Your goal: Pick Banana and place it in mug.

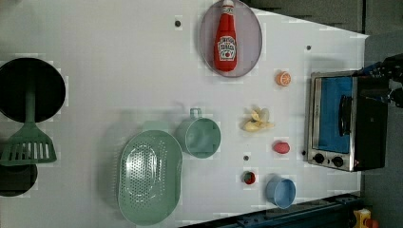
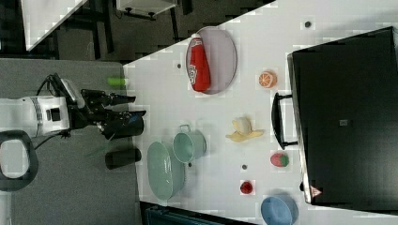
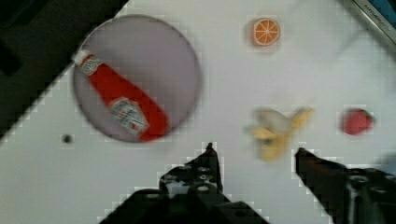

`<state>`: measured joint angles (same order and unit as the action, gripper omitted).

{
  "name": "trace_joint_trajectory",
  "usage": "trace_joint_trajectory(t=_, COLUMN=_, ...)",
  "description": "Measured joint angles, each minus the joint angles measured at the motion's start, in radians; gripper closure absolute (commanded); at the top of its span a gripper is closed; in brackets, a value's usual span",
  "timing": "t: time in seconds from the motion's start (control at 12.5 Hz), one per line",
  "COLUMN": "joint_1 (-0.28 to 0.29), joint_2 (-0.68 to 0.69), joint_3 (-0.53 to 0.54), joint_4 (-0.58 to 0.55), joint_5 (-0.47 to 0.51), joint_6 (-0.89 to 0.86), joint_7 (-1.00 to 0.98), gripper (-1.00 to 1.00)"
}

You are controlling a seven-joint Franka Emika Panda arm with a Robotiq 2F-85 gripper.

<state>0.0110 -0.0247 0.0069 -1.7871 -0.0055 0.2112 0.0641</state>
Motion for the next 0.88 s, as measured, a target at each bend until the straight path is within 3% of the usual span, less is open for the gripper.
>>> trace_joint_trajectory(t=0.24, joint_1=-0.03, joint_2=-0.255, joint_3=0.008, joint_4=-0.217, joint_5=0.011, joint_6=-0.191, joint_7=0.0, gripper=-0.99)
trace_joint_trajectory(t=0.4, joint_1=-0.03, joint_2=-0.371, joint_3=0.006, joint_4=-0.209, joint_5=0.014, joint_6=-0.174, joint_7=0.0, gripper=-1.0)
trace_joint_trajectory(t=0.64, joint_1=-0.024, joint_2=-0.397, joint_3=0.004, joint_4=-0.189, joint_5=0.005, joint_6=-0.133, joint_7=-0.007, gripper=-1.0)
trace_joint_trajectory(t=0.88, joint_1=-0.036, joint_2=-0.32, joint_3=-0.004, joint_4=-0.326, joint_5=-0.003, joint_6=-0.001, joint_7=-0.045, gripper=-1.0)
